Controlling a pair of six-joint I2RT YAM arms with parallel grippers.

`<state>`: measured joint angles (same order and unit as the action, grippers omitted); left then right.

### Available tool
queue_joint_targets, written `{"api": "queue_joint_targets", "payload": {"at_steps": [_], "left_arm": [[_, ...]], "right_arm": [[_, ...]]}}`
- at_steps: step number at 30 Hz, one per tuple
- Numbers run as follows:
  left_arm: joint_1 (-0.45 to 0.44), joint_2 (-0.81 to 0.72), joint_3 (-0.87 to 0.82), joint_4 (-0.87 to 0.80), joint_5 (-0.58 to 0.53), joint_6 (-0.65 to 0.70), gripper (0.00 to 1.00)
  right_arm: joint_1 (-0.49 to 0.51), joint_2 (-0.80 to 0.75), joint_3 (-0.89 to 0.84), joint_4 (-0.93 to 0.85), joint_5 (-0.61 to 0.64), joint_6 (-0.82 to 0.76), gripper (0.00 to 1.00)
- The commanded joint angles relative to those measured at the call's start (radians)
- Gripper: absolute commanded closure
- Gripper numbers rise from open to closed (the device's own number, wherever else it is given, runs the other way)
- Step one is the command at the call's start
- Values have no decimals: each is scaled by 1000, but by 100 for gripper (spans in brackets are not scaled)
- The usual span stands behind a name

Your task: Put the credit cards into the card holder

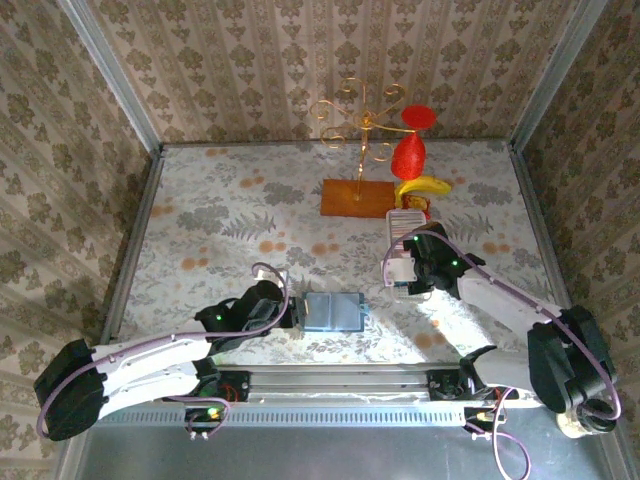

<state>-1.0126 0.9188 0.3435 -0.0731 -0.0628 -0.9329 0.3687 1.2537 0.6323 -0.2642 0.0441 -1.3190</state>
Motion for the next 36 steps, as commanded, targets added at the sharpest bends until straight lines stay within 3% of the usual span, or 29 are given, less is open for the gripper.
{"api": "queue_joint_targets", "payload": {"at_steps": [1, 3, 12, 17, 26, 33, 36], "left_arm": [[6, 9, 3, 10, 15, 25, 70], [7, 12, 5, 13, 15, 23, 70], [8, 23, 2, 19, 18, 13, 72], [7, 35, 3, 29, 26, 14, 72], [5, 67, 6, 56, 43, 11, 74], [7, 94, 17, 58, 43, 12, 75], [11, 118, 29, 54, 43, 12, 75]], "right_arm": [[-7, 33, -6, 57, -12, -32, 18], [-7, 47, -8, 75, -10, -37, 20], [-8, -11, -8, 11, -15, -58, 50], [-8, -57, -32, -11, -21, -55, 62], [-5, -112, -31, -61, -33, -30, 73], [36, -254, -15, -209, -48, 82, 95], [91, -348, -7, -314, -43, 192, 100]]}}
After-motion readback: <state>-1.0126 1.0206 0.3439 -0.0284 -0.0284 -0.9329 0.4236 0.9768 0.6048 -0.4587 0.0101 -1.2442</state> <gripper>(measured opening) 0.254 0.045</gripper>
